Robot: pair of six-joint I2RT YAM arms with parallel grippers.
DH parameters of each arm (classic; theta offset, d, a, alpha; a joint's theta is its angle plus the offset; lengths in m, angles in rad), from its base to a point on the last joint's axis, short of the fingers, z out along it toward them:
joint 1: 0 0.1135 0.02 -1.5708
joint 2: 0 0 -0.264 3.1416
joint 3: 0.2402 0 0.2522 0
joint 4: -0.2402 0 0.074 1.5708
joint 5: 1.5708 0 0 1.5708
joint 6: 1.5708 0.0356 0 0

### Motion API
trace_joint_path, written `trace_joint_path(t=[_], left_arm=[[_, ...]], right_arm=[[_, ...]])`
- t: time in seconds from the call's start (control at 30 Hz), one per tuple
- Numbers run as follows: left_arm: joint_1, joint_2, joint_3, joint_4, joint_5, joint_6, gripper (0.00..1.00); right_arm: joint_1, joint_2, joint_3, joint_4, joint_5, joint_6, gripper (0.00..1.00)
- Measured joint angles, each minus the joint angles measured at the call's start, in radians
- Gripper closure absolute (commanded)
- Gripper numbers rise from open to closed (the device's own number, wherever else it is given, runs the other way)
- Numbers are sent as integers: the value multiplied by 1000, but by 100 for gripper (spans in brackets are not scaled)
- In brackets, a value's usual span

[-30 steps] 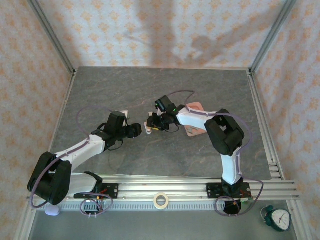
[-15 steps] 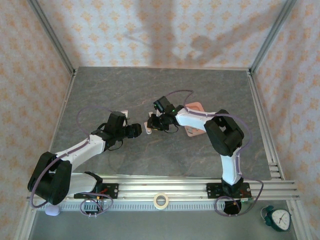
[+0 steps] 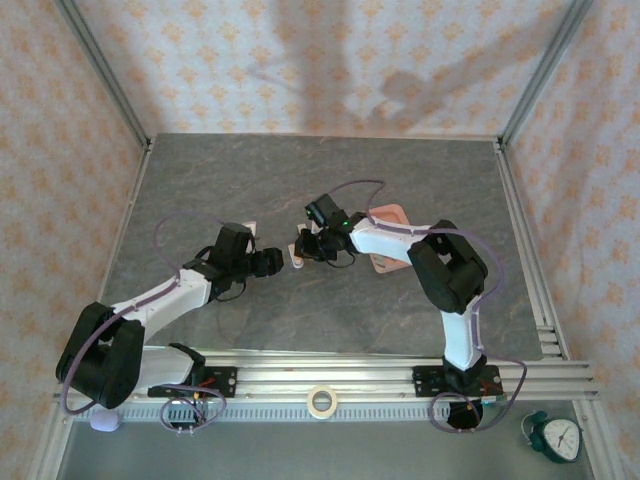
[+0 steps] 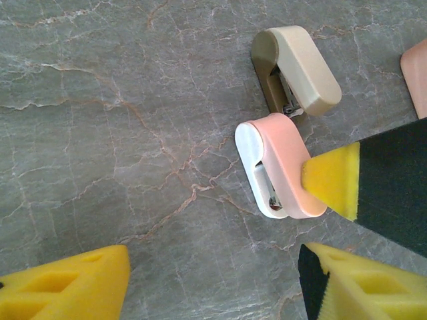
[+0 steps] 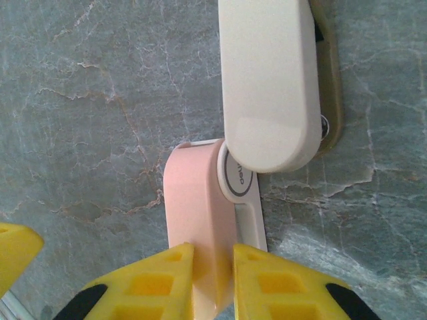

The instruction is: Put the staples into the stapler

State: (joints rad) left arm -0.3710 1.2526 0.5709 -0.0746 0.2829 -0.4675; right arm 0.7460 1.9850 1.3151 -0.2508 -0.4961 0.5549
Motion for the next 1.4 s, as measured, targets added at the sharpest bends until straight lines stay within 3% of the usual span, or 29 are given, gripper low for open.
trace_joint_path(t=[0.17,0.33,0.87,1.17,1.3,1.4], left_arm=[[0,0,0,-1,0,0,29],[0,0,5,-7,0,1,28],[0,0,5,-9,0,1,29],[0,-1,5,-9,-1,1,28],[0,-1,5,-9,-3,1,28],[0,-1,5,-9,-3,1,27]], right_arm=[[7,0,23,-30,27,-26,69],[7,-7,42,-63,37,-43,66],[7,-49,37,-112,16,-55,66],[7,-36,-28,-64,4,-40,79],[7,-40,-40,-37,2,-39,78],[7,-42,-40,-34,6,-39,71]])
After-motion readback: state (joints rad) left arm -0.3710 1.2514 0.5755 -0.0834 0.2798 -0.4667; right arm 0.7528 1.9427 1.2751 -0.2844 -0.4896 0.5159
